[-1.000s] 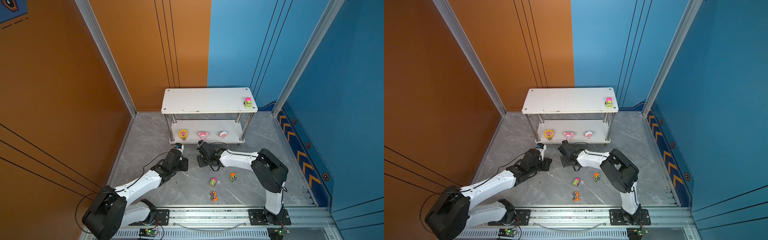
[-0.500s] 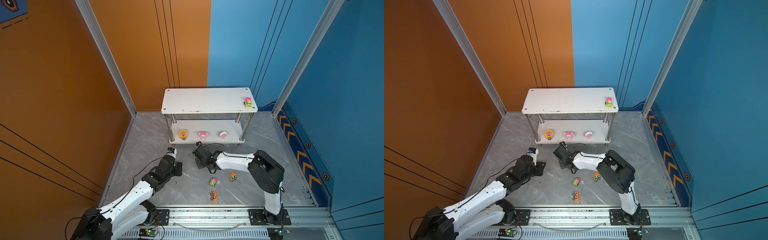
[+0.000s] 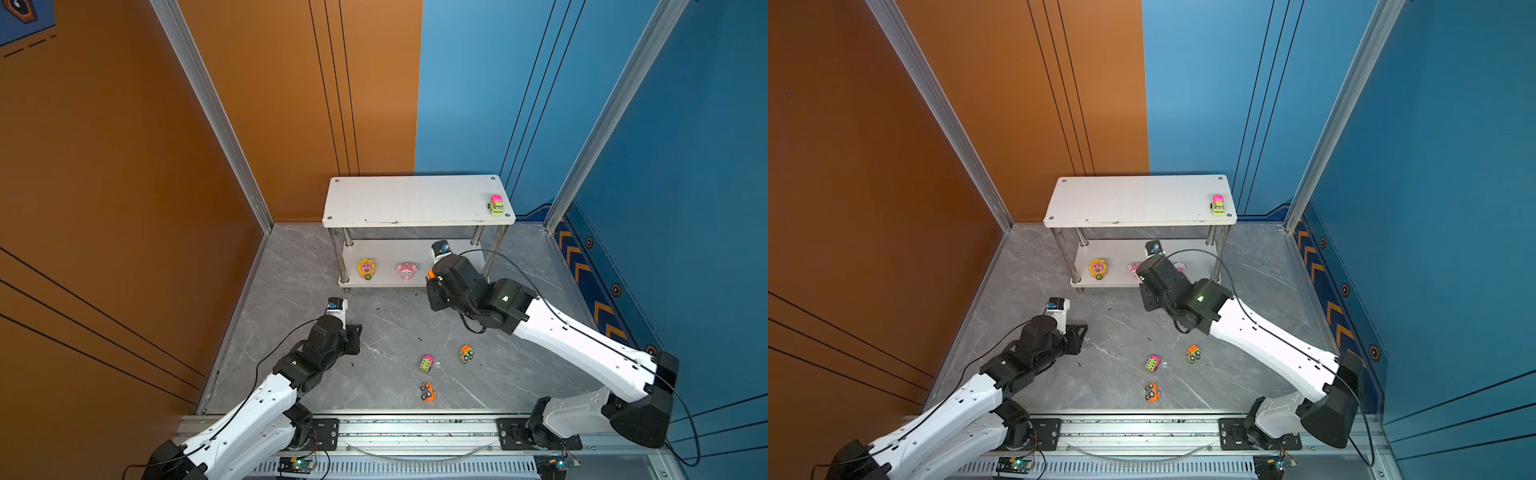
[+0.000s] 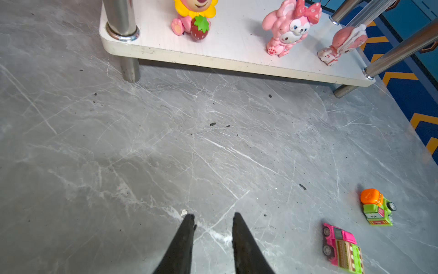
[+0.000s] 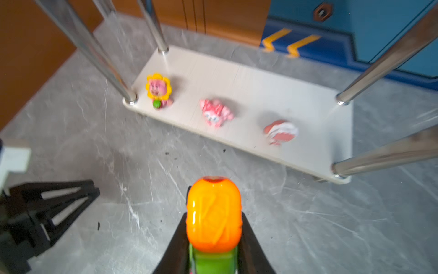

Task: Place and organize the plastic toys onto the shelf
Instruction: 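Lift the orange-topped car to the top shelf while the left arm retracts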

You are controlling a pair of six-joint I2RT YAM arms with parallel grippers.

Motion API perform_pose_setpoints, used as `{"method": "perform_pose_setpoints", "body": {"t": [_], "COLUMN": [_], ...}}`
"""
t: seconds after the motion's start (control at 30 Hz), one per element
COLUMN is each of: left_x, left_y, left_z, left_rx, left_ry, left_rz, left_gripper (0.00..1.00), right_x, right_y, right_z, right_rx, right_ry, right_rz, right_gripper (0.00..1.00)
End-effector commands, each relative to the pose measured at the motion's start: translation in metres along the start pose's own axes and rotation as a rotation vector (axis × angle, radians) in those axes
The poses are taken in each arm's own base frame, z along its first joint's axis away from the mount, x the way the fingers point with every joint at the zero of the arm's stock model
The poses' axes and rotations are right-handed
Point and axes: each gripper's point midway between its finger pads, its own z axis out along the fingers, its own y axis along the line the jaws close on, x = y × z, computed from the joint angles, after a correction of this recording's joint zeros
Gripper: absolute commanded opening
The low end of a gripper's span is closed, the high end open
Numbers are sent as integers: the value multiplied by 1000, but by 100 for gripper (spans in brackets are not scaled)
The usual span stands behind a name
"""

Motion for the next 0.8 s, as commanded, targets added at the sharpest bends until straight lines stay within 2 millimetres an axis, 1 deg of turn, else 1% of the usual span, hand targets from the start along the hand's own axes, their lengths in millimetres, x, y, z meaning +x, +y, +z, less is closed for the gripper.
{"method": "perform_pose_setpoints", "body": {"t": [0.0,0.03,0.1,0.13,0.2,0.33,0.43,0.53,0.77], "left_x": [5,5,6,6,7,10,12,12,11], "left_y": [8,8,8,8,8,11,11,11,10], "left_z": [0,0,0,0,-1,0,2,4,5], "left_rx": [-25,-23,-23,-22,-22,-34,-37,-36,-37], "left_ry": [9,11,14,17,19,27,34,36,42], "left_rz": [-17,-19,-20,-22,-22,-19,-22,-24,-19], "left_gripper": [30,30,30,30,30,31,32,32,32], "right_x": [-26,-42,-65,-76,-94,-115,-122,-122,-123], "right_y": [-43,-53,-65,-74,-81,-90,-94,-99,-107], "right_z": [-22,-26,-29,-27,-25,-13,0,13,27], "right_rx": [118,135,155,172,179,212,227,239,252], "right_ry": [-14,-45,-79,-91,-114,-125,-115,-93,-77], "right_rz": [-39,-24,-1,15,35,39,43,51,65], "right_gripper": [17,17,16,16,16,16,16,17,17]}}
